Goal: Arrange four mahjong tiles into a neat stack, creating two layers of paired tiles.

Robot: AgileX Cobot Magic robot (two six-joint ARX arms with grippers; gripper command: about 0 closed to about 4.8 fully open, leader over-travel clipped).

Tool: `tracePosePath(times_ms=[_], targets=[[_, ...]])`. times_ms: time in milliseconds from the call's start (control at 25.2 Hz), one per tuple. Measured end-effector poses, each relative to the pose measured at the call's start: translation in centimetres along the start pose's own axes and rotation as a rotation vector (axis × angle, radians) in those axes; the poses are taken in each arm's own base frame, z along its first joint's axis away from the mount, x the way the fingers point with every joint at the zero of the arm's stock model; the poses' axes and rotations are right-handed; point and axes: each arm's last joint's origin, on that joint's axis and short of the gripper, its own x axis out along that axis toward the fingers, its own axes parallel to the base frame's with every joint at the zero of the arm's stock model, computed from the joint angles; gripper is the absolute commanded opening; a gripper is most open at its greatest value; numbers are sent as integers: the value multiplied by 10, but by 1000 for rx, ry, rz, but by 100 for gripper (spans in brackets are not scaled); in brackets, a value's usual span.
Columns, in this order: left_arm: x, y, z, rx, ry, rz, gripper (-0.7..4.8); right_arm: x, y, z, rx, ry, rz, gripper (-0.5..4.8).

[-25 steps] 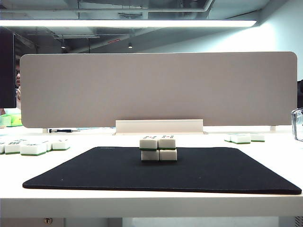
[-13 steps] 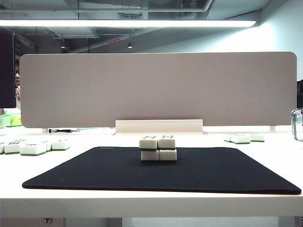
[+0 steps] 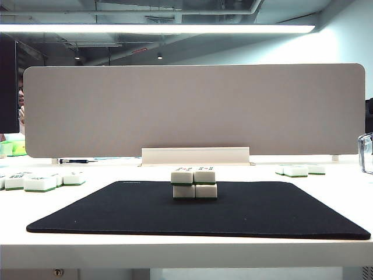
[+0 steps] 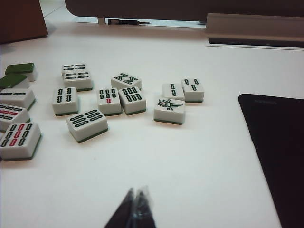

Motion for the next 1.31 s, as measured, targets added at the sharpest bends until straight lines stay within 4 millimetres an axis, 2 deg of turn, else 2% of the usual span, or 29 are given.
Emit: tracePosePath(times_ms=[397, 476, 635, 794, 953, 1310], targets=[[0, 0, 0, 0, 0, 0, -6, 0, 0, 0, -12, -1, -3, -1], [0, 0, 0, 0, 0, 0, -5, 1, -2, 3, -29, -40, -69, -1], [0, 0, 0, 0, 0, 0, -6, 25, -12, 13, -40, -152, -131, -1], [0, 0, 0, 0, 0, 0, -6, 56, -30, 13, -8, -201, -161, -1], [0, 0, 0, 0, -1, 0, -6, 83, -50, 4, 56, -196, -173, -1], [0, 0, 0, 0, 0, 0, -6, 138, -91, -25, 43, -254, -183, -1]])
